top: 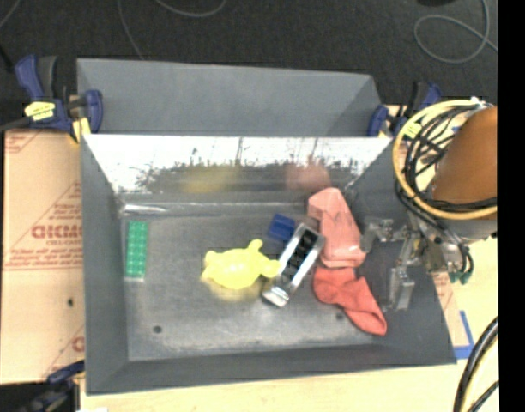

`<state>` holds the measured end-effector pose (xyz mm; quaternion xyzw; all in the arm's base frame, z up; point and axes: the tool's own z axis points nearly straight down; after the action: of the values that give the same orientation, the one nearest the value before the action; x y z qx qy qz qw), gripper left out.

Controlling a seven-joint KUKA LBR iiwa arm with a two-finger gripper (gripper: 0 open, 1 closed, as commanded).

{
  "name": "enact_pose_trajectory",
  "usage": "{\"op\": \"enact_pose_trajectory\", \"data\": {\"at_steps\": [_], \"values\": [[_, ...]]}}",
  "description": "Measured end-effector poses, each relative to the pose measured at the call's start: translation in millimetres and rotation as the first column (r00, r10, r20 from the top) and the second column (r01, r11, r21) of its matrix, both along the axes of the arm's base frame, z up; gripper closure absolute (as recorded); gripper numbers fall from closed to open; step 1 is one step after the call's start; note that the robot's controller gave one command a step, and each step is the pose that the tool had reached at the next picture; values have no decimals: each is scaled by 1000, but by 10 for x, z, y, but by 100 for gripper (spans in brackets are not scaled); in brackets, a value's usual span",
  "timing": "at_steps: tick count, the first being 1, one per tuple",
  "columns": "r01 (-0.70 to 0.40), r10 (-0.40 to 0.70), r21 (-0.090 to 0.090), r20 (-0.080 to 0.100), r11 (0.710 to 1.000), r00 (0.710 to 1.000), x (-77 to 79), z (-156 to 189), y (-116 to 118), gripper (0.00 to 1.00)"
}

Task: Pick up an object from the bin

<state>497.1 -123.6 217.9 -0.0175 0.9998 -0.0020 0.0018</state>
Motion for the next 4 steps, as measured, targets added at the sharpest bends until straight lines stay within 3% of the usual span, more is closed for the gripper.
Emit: {"op": "enact_pose_trajectory", "data": {"at_steps": [1,2,3,4], "values": [[-225,225,0,0,974,974,26,-183,257,0],[-276,276,0,1,961,961,25,-324,536,0],[-209,209,0,3,978,978,128,-410,657,0],[-436,436,-3,3,900,900,260,-448,723,0]]}}
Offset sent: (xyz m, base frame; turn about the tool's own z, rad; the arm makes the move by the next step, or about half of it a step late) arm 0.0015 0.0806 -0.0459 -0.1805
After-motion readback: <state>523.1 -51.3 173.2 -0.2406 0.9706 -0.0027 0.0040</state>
